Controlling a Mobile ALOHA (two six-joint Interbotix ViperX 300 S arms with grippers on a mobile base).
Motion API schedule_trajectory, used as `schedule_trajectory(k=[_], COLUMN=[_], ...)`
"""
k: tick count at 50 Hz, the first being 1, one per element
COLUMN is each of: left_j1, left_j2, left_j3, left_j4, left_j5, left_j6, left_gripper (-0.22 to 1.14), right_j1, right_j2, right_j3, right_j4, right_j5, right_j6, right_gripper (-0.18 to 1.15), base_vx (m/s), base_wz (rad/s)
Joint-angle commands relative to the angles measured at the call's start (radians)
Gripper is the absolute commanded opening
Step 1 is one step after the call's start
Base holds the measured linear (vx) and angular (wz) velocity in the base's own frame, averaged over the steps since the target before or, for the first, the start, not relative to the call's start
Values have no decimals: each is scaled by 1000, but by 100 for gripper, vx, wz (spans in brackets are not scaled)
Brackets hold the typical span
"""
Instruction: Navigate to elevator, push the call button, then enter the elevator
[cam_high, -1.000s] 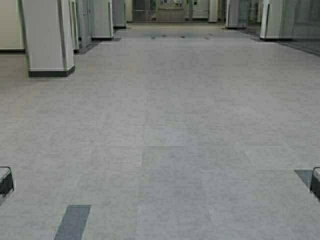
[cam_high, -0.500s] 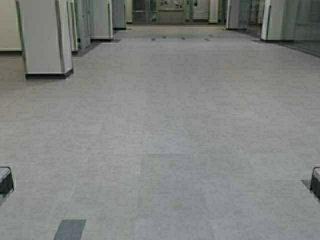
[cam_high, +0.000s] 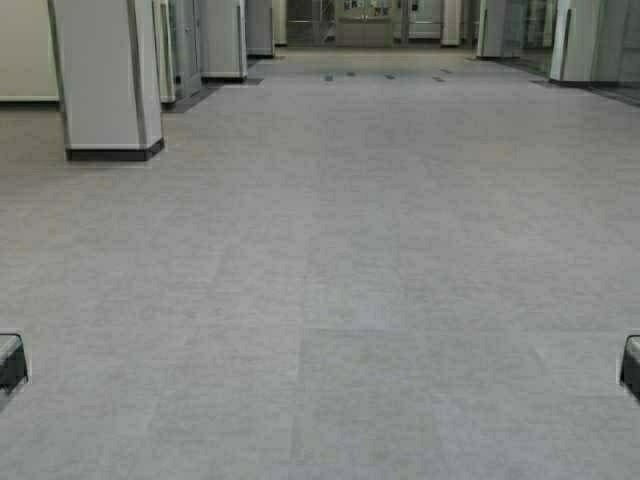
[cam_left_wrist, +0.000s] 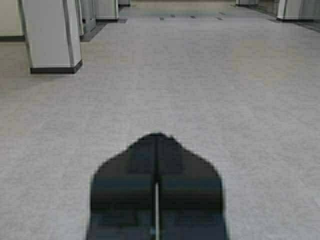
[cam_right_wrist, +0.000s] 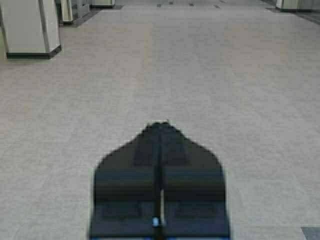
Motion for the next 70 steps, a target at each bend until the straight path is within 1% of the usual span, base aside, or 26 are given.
schedule_trajectory(k=[1,24,41,70], left_j1=[0,0,-2,0], left_j2=[-2,-5,49,54], left_j3=[-5,14,12,20], left_j4=[2,-2,-2,0], left_j5=[-29,-34,-44,-69], left_j6=[0,-8,-5,-6], left_gripper=[3,3,3,3], right_j1=[0,0,0,0], right_j2=[5,18,28,37], right_j3=[-23,-11,-9,-6], right_j4=[-3,-3,-3,-3], right_j5=[-15,-54,-55,-63], right_j6=[2,0,2,6], right_gripper=[4,4,4,4], base_vx=[49,54,60,68], base_wz=[4,-4,14,7])
